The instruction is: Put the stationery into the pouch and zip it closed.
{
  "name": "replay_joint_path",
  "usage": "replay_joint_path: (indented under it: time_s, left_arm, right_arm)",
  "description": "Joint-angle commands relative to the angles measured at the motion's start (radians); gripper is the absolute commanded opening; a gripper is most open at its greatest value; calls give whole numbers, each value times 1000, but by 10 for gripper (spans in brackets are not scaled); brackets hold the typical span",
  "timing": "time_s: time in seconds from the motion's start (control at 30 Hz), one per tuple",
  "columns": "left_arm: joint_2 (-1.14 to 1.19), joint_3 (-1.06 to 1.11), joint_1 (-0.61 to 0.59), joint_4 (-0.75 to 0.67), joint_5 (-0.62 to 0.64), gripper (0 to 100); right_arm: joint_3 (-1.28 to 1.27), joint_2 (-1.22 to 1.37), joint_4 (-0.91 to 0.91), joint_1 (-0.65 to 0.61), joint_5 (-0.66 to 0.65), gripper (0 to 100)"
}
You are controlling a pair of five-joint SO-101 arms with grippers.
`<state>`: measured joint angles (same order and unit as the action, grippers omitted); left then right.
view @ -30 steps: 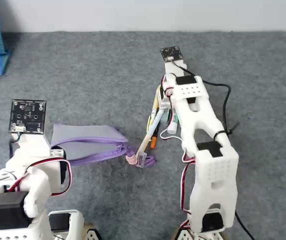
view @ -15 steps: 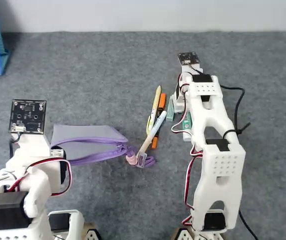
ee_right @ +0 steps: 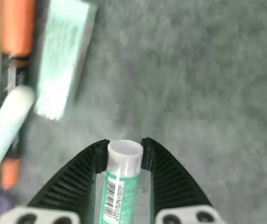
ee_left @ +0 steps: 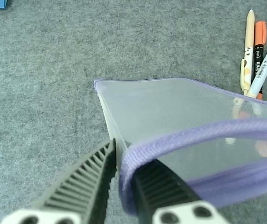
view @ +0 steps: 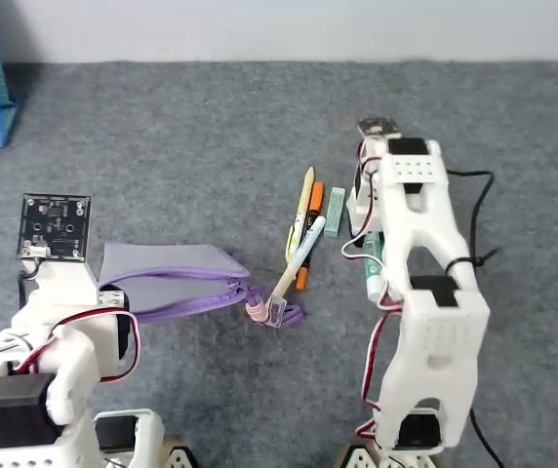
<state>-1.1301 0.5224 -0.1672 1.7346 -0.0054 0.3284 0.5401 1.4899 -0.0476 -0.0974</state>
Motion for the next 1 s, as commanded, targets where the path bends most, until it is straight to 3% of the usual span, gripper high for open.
replay_joint_path:
  time_s: [0.0, 0.2, 0.57, 0.73, 0.97]
  left_arm:
    - [6, -53, -2, 20, 11, 12]
    - [6, -53, -2, 20, 11, 12]
    - [6, -25, -3, 18, 11, 12]
    - [6, -27, -3, 18, 11, 12]
    - [6, -27, -3, 18, 11, 12]
  right_arm:
    - [21, -168, 124, 7, -9, 20]
    - [14, -329, 306, -18, -9, 9]
    - [-440, -911, 294, -47, 2, 8]
    - [-614, -1247, 209, -114, 120, 8]
    - [-822, -1650, -8, -320, 244, 8]
